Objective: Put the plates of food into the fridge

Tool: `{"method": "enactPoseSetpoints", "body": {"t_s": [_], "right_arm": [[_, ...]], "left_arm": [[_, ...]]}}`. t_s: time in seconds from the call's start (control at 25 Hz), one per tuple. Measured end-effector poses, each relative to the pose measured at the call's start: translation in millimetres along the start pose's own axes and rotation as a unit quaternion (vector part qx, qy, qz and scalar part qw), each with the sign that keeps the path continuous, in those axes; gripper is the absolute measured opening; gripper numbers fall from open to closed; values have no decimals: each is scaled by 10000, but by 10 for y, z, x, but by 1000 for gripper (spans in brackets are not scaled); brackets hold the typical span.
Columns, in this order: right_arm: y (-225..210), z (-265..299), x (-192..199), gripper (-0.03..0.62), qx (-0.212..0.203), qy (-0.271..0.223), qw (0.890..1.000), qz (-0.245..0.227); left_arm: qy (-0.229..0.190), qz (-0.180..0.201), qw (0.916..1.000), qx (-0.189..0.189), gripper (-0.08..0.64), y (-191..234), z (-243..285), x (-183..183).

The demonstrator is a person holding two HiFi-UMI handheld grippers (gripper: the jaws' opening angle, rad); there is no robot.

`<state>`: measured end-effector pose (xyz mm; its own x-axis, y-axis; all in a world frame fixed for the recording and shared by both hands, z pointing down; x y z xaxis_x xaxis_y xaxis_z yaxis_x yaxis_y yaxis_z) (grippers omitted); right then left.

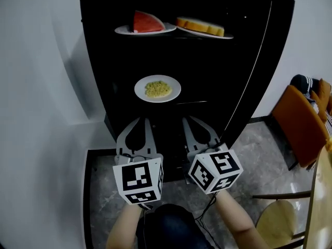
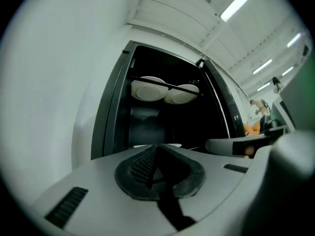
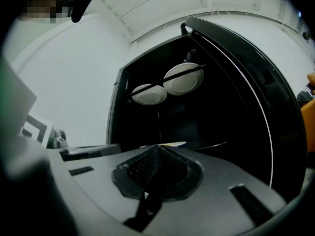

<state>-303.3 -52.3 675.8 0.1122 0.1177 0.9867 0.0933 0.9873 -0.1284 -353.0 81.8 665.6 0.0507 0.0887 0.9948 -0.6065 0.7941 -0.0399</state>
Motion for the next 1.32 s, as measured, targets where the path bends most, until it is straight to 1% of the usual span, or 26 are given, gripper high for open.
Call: {"method": "enactPoseSetpoints", "body": {"t_s": [0.12, 0.2, 0.4, 0.56, 0.72, 0.88, 1.0, 1.12, 1.32], "right_arm": [[-67, -14, -36, 14, -18, -112, 9999, -4], [-107, 23, -143, 14, -45, -213, 9998, -3], [-69, 177, -526, 14, -219, -223, 9995, -94], [82, 205, -933, 12, -300, -154, 9994, -1], [333, 51, -1366, 12, -409, -4, 9991, 112], [655, -203, -1806, 12, -429, 244, 9985, 224], [889, -431, -2243, 12, -396, 401, 9979, 305], [1115, -633, -2734, 12, -372, 442, 9976, 371], [1473, -872, -3478, 12, -363, 295, 9981, 399]], "left_arm": [[-65, 504, 9985, -178, 9, -92, 44, -77], [-110, 631, 9978, -146, 9, -142, 106, -177], [-89, 466, 9988, 143, 9, -192, 241, -535], [204, 475, 9986, 124, 9, -151, 233, -905], [333, 337, 9988, 149, 9, -100, -13, -1341], [521, 25, 9986, 93, 8, 11, -399, -1827], [548, -99, 9984, 60, 8, 87, -718, -2316], [605, -128, 9981, -12, 9, 166, -1005, -2842], [335, -16, 9994, -9, 8, 261, -1382, -3671]]}}
Point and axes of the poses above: the fingertips, and each gripper's own axes: z forward along the fingers, y to its left, x out of its underside, the point moved 5 cm from there along -z, backward along the fingers, and after that the axes turned 14 degrees about y, right-handed, at the moved point
